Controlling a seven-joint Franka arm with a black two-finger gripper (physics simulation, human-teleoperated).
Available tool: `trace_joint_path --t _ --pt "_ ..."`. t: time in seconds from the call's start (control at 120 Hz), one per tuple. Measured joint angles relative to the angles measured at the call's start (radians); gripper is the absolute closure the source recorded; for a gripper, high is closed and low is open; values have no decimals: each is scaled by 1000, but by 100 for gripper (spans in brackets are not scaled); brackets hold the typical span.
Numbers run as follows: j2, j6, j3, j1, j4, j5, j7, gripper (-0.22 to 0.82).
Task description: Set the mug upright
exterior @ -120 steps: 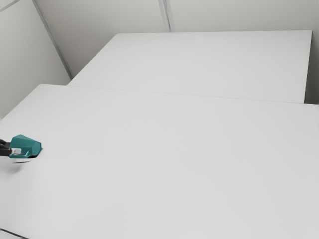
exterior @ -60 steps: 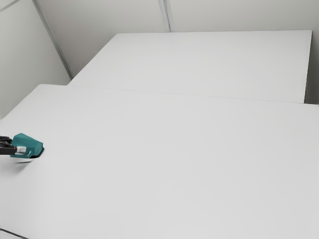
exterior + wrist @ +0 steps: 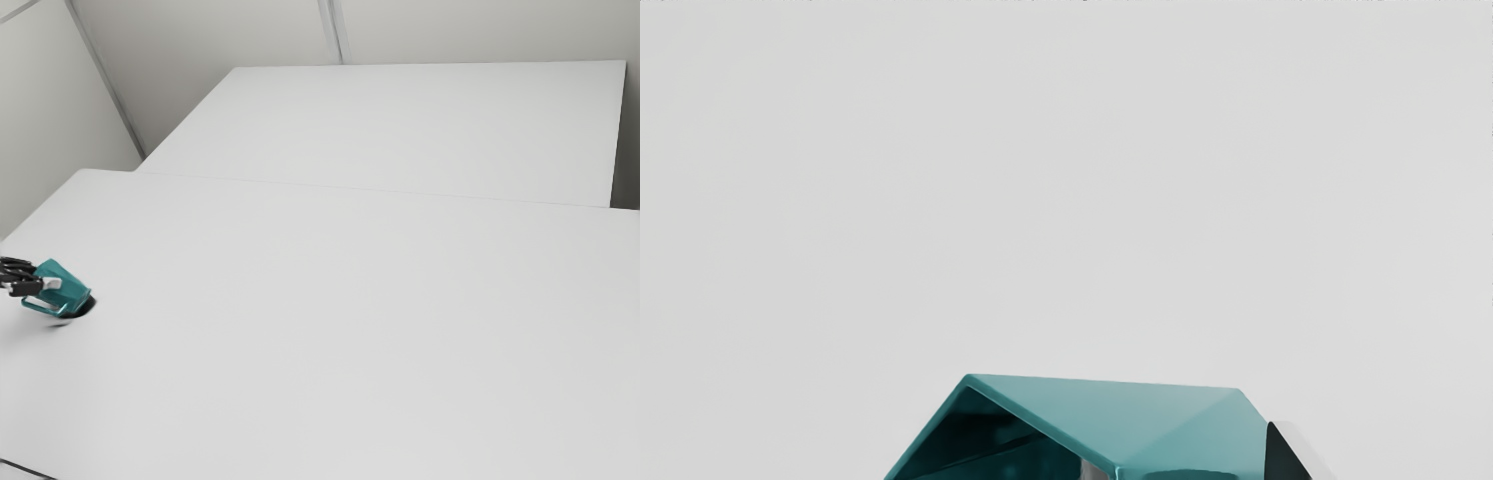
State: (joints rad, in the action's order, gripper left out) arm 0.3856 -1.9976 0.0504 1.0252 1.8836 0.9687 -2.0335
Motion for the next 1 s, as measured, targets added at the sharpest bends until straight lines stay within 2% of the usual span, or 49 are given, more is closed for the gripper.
trace_joint_path --t 0.4,0.508,0.783,1.0 --pt "-76 13 -4 -14 99 47 37 59" --pt "-93 19 -4 -14 105 54 56 68" --pt "-118 24 -4 -20 107 61 93 79" --pt "-199 -7 -10 -117 139 49 138 79"
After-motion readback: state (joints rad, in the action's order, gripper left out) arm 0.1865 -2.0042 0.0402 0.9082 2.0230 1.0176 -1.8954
